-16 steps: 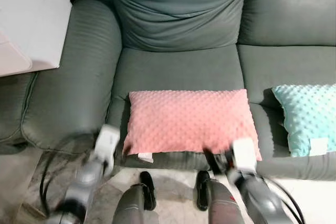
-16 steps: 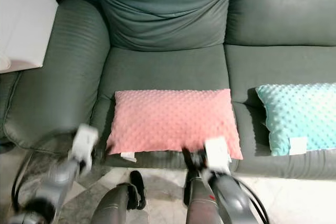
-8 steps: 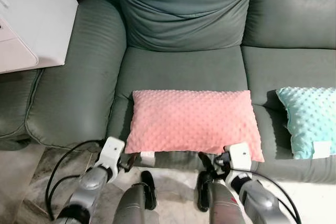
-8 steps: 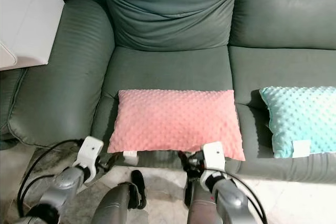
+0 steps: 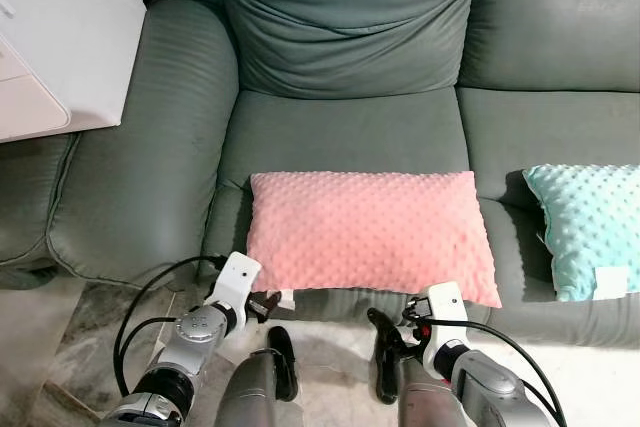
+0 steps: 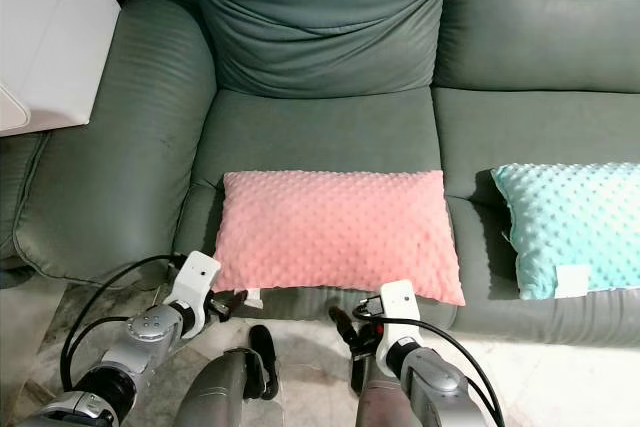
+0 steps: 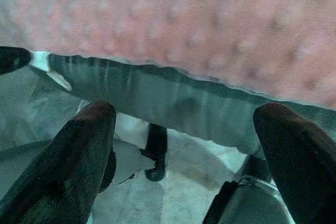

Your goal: Move the pillow to the sofa

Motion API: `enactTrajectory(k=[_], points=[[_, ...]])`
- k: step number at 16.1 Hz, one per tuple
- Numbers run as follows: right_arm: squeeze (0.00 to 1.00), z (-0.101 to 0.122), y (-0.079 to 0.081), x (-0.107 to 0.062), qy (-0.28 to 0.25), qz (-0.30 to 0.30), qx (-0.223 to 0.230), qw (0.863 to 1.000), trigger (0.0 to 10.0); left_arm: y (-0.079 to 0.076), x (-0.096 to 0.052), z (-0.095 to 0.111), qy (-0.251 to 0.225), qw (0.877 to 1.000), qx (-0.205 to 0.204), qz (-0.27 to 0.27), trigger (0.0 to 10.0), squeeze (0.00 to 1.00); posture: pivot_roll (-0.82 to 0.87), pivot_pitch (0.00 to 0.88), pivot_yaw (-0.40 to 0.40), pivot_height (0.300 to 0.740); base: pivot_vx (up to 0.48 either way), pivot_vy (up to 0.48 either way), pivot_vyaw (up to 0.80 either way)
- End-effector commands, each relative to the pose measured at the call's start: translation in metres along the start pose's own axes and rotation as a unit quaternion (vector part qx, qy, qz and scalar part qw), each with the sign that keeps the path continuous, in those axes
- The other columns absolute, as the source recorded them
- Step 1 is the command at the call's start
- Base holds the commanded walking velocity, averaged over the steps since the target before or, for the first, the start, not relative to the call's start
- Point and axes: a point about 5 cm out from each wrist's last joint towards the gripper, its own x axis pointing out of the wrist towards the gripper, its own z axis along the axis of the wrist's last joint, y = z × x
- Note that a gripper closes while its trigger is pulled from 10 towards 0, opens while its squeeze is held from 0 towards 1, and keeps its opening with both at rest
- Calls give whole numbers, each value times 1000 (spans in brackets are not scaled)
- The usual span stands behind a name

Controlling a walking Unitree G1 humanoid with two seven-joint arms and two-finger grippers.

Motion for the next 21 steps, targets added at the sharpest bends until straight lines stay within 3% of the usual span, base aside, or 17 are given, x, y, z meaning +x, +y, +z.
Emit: enactTrajectory(k=[1,4,9,18,21], points=[[0,-18,1,-1,18,-9,-7,1000,10000,-5,-4,-19,32,999,0,-1,10000,0,-140,428,108,740,0,0,0],[0,-22,-5,1,19,-23,-5,1000,10000,-7,-3,-17,24,1000,-2,7,10000,0,-138,431,109,740,0,0,0],[0,-17,-14,21,6,-56,-6,998,10000,-15,9,3,1,1000,-21,18,10000,0,-114,441,114,740,0,0,0],[0,8,-45,25,-27,-133,-42,990,10000,-17,17,29,-32,999,-16,40,10000,0,-108,454,116,740,0,0,0],[0,9,-46,28,-38,-128,-43,990,10000,-16,19,34,-36,998,-17,49,10000,0,-107,449,116,740,0,0,0]])
